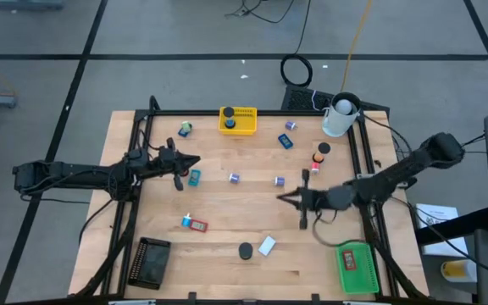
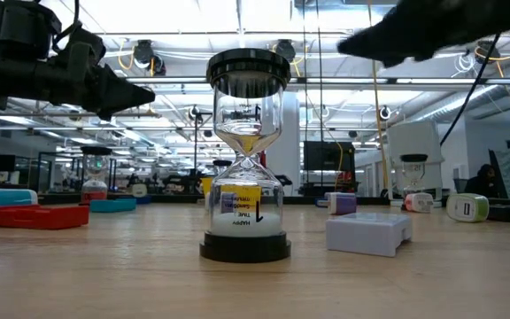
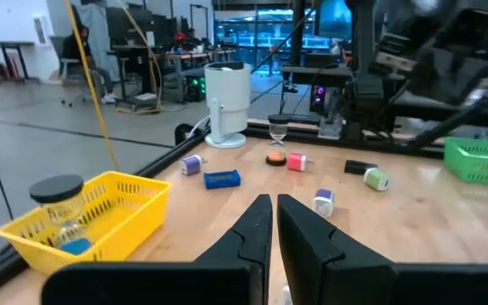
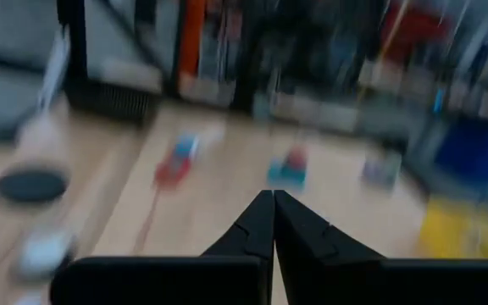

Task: Pick & Place Office items
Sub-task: Put the blue charger adapter into the black bin

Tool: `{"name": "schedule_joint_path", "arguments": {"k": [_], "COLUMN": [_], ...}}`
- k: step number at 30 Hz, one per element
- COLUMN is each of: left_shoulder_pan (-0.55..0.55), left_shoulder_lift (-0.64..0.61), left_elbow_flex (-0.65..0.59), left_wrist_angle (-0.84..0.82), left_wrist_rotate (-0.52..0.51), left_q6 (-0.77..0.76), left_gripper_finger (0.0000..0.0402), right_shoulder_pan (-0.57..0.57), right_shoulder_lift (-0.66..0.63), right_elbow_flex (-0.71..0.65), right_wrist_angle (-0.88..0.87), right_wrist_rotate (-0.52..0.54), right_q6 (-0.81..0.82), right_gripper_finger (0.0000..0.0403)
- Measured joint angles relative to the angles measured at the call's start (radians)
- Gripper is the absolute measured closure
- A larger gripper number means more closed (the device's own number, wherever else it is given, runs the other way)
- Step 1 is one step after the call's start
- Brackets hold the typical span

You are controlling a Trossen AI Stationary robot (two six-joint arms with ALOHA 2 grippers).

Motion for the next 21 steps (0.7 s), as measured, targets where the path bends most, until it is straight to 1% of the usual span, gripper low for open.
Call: {"name": "schedule_joint_path", "arguments": {"k": [2,3,4,6,9,13,18,21], "left_shoulder_pan": [0.000,-0.001,-0.001,-0.001,-0.002,-0.036,-0.135,-0.207], "left_shoulder_lift": [0.000,0.000,0.000,0.000,0.000,0.000,0.000,0.000], "left_elbow_flex": [0.000,0.000,0.000,0.002,0.041,0.130,0.240,0.297], "left_wrist_angle": [-0.001,-0.001,-0.001,-0.007,-0.100,-0.296,-0.515,-0.652], "left_wrist_rotate": [0.026,0.039,0.045,0.043,0.043,0.028,-0.076,-0.130], "left_q6": [-0.009,-0.014,-0.017,-0.018,-0.022,-0.017,-0.015,-0.049], "left_gripper_finger": [0.0371,0.0371,0.0371,0.0371,0.0371,0.0371,0.0371,0.0371], "right_shoulder_pan": [-0.076,-0.110,-0.141,-0.193,-0.247,-0.298,-0.356,-0.366], "right_shoulder_lift": [0.009,0.008,0.008,-0.001,-0.004,-0.004,-0.004,-0.004], "right_elbow_flex": [-0.090,-0.127,-0.150,-0.185,-0.195,-0.195,-0.195,-0.195], "right_wrist_angle": [0.244,0.331,0.393,0.450,0.439,0.421,0.370,0.344], "right_wrist_rotate": [-0.084,-0.120,-0.159,-0.227,-0.269,-0.272,-0.272,-0.272], "right_q6": [-0.063,-0.072,-0.071,-0.045,-0.011,-0.007,0.043,0.052], "right_gripper_finger": [0.0402,0.0402,0.0402,0.0401,0.0402,0.0402,0.0402,0.0402]}}
